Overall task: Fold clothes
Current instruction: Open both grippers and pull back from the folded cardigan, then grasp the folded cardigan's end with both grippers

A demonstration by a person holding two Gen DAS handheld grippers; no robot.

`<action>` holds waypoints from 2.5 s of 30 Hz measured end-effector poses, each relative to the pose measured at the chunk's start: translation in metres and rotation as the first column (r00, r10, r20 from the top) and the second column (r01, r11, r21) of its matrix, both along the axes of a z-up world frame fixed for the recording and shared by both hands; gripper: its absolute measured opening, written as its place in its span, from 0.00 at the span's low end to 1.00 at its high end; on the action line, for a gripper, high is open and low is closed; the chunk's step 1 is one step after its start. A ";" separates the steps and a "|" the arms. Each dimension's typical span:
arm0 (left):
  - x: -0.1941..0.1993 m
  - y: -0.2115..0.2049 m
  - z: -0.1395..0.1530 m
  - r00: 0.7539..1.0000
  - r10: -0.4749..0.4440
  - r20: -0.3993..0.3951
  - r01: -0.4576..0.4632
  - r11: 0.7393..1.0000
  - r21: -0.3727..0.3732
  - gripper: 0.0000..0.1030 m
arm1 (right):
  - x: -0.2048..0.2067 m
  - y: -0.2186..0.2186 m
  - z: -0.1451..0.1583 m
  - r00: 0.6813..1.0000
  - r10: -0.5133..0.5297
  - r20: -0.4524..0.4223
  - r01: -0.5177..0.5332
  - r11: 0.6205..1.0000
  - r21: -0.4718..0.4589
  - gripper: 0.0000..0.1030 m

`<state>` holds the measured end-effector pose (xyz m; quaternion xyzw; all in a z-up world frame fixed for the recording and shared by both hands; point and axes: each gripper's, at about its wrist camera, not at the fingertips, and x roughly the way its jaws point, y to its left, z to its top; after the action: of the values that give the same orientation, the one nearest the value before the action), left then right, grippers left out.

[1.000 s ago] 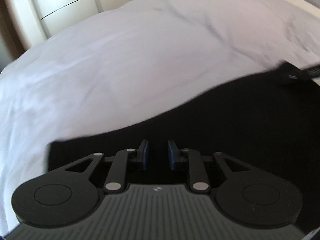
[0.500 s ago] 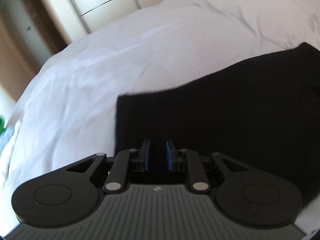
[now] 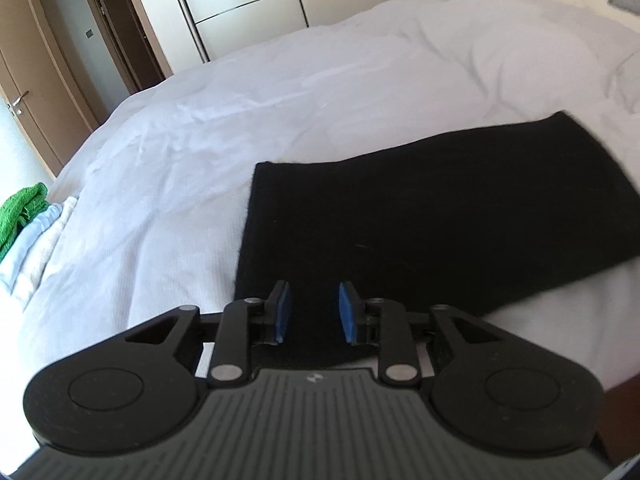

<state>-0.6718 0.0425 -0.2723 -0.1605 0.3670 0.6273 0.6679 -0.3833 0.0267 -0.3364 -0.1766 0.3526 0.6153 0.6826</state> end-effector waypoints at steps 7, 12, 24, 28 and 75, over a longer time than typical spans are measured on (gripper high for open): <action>0.014 -0.043 0.006 0.999 -0.039 0.034 0.040 0.999 -0.006 0.29 | -0.020 -0.041 0.019 0.999 -0.051 -0.015 0.051 0.998 0.033 0.78; 0.020 -0.067 0.002 0.997 -0.053 0.051 0.054 0.998 -0.017 0.30 | -0.029 -0.061 0.022 0.997 -0.076 -0.019 0.077 0.997 0.018 0.82; 0.006 -0.091 0.002 0.997 0.011 0.071 -0.009 1.000 -0.027 0.33 | -0.052 -0.068 0.031 1.000 0.012 0.016 -0.013 1.000 0.015 0.84; 0.000 -0.084 0.001 0.997 0.020 0.074 -0.017 0.999 -0.033 0.35 | -0.055 -0.062 0.030 1.000 0.017 0.020 -0.017 1.000 0.004 0.84; -0.046 0.009 -0.026 0.986 0.000 0.168 0.011 0.998 -0.066 0.41 | 0.052 -0.042 -0.075 0.483 -0.254 -0.838 0.368 0.927 -0.069 0.69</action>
<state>-0.7175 0.0519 -0.2979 -0.2338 0.3307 0.5971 0.6924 -0.3316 -0.0148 -0.4111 0.2452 0.6223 0.5101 0.5408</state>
